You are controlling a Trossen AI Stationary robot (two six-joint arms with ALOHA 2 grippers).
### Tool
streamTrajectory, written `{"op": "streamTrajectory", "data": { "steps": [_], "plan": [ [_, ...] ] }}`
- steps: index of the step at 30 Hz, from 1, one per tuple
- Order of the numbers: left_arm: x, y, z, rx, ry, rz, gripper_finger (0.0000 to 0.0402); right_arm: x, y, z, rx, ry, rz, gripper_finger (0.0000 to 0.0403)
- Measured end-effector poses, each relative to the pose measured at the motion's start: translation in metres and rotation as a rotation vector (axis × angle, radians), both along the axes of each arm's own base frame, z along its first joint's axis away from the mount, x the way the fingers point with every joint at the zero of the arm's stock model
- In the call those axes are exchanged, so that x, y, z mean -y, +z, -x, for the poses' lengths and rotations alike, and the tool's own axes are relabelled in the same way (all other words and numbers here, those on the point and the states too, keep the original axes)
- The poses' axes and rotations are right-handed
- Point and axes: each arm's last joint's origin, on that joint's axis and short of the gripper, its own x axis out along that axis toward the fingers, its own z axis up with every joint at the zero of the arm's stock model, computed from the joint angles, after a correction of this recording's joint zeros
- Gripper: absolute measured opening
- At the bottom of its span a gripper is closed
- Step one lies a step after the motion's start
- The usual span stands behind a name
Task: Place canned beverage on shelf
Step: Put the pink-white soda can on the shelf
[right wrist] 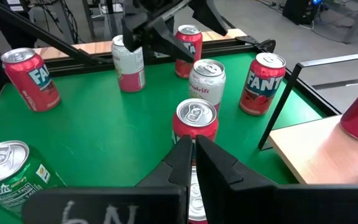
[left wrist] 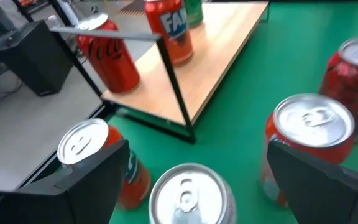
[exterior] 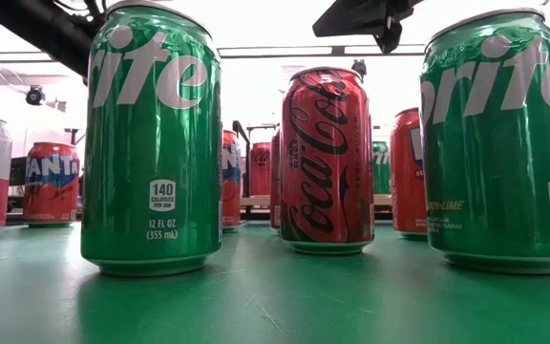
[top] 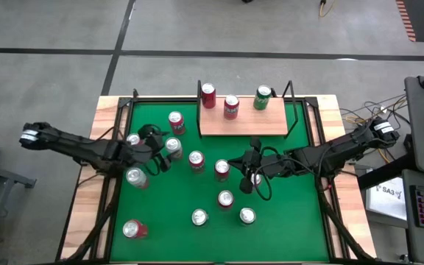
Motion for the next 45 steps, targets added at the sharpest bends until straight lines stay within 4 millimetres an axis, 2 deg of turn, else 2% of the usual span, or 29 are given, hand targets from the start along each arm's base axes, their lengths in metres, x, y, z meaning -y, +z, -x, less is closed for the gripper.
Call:
{"op": "streamTrajectory", "data": {
  "steps": [31,35,42,45],
  "plan": [
    [-0.006,-0.043,-0.023,-0.179,0.116,0.076,0.0364,0.000,0.000,0.000,-0.001,0.000,0.000,0.0013],
    [-0.006,-0.045,-0.024,-0.183,0.126,0.078,0.0345,0.000,0.000,0.000,-0.001,0.000,0.000,0.0013],
    [-0.006,-0.045,-0.024,-0.180,0.125,0.080,0.0285,0.000,0.000,0.000,-0.001,0.000,0.000,0.0013],
    [-0.006,-0.045,-0.024,-0.179,0.123,0.081,0.0281,0.000,0.000,0.000,-0.001,0.000,0.000,0.0013]
  ]
}}
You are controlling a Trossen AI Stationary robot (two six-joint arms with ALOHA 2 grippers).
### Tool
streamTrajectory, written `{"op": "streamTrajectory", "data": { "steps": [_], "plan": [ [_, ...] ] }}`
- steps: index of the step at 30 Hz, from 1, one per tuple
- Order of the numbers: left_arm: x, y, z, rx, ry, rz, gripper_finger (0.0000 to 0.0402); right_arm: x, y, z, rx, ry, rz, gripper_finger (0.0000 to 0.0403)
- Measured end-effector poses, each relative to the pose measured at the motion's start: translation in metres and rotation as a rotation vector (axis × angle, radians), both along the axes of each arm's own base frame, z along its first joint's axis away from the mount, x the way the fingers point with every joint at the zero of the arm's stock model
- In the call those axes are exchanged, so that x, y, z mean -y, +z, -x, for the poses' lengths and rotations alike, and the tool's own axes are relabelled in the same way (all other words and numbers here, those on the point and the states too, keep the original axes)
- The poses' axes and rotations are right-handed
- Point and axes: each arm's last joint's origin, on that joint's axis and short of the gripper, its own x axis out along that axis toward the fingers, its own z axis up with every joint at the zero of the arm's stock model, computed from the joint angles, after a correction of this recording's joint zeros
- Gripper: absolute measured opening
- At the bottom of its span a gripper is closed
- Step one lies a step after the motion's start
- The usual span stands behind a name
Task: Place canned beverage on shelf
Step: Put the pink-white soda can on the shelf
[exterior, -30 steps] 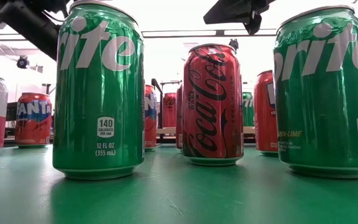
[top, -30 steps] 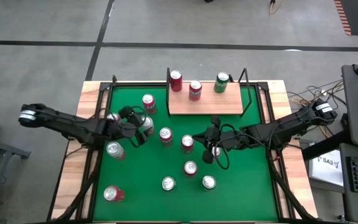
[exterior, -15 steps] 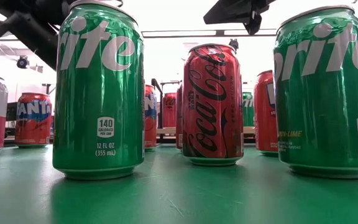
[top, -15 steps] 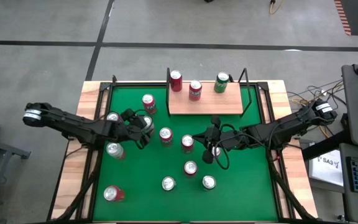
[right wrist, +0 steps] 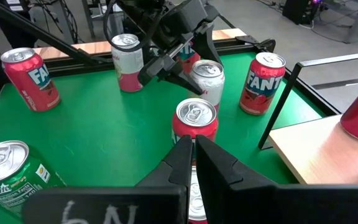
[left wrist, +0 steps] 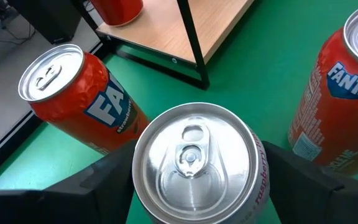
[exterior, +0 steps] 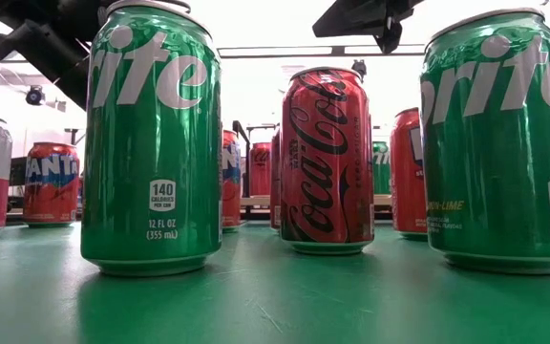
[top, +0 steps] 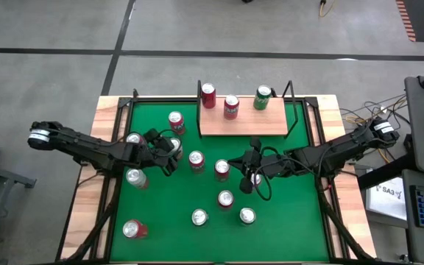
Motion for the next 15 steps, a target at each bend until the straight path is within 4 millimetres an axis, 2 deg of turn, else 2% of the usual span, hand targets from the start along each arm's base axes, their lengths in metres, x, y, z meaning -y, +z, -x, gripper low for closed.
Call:
{"op": "streamTrajectory", "data": {
  "steps": [7,15],
  "plan": [
    [0.000,0.002,0.000,0.003,-0.001,0.008,0.0283,0.000,0.000,0.000,0.000,0.000,0.000,0.0013],
    [0.001,0.028,-0.006,-0.036,-0.010,0.001,0.0283,0.000,0.002,0.000,0.007,0.000,-0.002,0.0013]
  ]
}}
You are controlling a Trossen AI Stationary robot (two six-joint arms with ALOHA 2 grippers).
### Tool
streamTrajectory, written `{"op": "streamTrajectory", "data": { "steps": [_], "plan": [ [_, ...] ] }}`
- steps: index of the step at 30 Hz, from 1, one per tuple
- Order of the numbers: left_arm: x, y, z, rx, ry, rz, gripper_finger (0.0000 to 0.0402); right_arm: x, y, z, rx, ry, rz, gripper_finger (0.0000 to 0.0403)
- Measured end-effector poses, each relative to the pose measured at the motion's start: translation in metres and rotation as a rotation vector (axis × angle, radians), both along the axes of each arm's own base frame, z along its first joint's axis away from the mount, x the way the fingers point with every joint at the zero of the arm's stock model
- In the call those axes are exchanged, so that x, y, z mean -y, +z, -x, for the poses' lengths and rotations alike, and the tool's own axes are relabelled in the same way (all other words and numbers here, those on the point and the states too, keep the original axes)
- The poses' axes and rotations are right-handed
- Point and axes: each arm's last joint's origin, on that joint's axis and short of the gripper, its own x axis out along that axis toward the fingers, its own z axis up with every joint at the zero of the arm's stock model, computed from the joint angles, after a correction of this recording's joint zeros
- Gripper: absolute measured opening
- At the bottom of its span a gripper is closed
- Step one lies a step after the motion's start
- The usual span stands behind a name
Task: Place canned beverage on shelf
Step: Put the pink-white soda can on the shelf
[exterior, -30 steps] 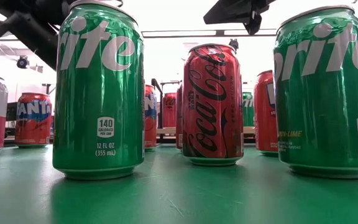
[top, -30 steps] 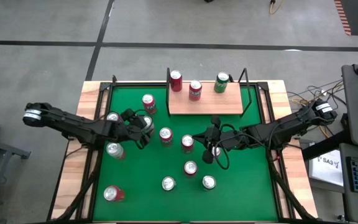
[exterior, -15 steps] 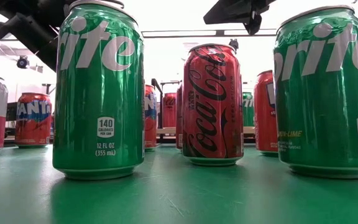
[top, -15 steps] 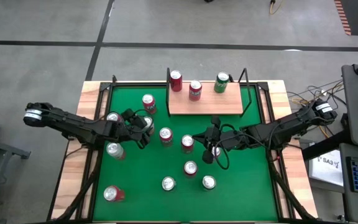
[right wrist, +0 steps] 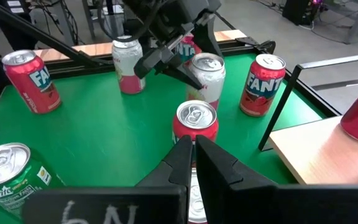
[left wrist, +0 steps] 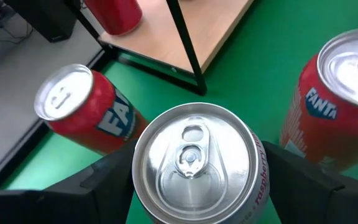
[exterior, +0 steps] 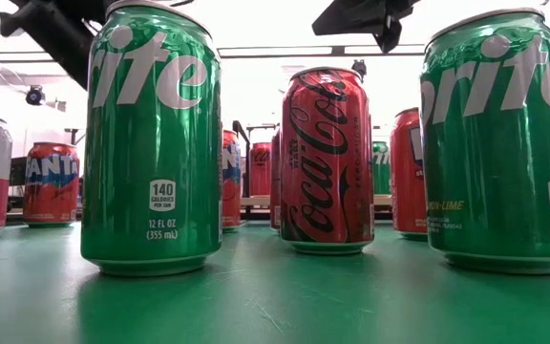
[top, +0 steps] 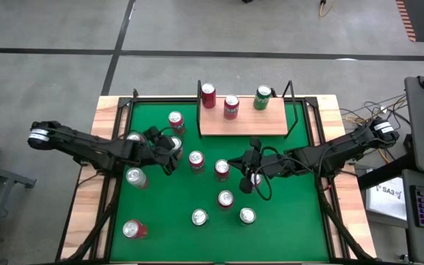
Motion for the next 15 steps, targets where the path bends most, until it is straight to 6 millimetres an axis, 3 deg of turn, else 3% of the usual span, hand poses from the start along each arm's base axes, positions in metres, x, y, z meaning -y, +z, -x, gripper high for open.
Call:
{"op": "streamTrajectory", "data": {
  "steps": [15],
  "plan": [
    [0.002,0.078,-0.011,-0.025,-0.099,-0.073,0.0283,0.001,0.004,0.005,-0.001,0.001,0.000,0.0013]
  ]
}}
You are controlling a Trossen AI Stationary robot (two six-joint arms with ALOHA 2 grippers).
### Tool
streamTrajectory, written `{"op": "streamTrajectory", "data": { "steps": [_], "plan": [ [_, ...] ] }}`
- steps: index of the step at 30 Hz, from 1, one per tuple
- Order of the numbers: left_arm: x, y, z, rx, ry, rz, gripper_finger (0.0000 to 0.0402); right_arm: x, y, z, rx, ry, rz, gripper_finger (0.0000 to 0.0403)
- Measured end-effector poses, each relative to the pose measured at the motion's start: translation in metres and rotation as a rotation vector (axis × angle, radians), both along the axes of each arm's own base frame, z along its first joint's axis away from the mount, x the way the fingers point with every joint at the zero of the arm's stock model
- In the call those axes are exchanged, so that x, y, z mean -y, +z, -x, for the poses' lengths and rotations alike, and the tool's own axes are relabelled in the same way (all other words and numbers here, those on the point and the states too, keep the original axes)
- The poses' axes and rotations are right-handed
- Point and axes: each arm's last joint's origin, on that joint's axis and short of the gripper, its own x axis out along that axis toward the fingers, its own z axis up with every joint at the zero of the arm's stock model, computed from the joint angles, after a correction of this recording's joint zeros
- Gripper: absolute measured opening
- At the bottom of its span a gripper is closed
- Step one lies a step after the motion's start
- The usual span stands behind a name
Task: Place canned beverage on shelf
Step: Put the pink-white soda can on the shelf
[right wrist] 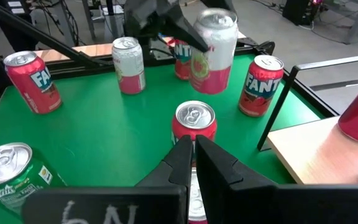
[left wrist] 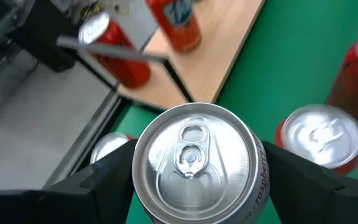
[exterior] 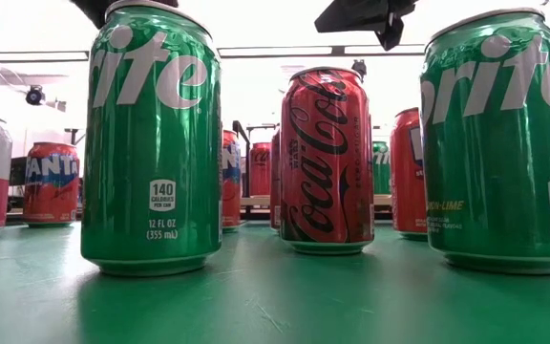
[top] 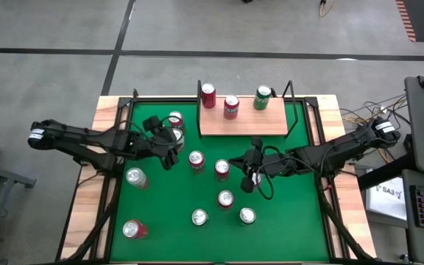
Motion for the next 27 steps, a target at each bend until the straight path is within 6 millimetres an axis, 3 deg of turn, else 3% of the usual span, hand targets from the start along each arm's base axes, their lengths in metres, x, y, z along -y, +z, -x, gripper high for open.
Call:
{"op": "streamTrajectory", "data": {
  "steps": [13,22,27],
  "plan": [
    [0.003,0.044,-0.012,0.088,-0.101,-0.027,0.0283,0.006,0.019,0.019,0.026,0.000,-0.007,0.0013],
    [0.008,0.064,-0.050,0.074,-0.174,-0.055,0.0283,0.008,0.020,0.018,0.039,-0.011,-0.011,0.0018],
    [0.012,0.068,-0.074,0.052,-0.221,-0.065,0.0283,0.008,0.020,0.017,0.043,-0.009,-0.002,0.0071]
  ]
}}
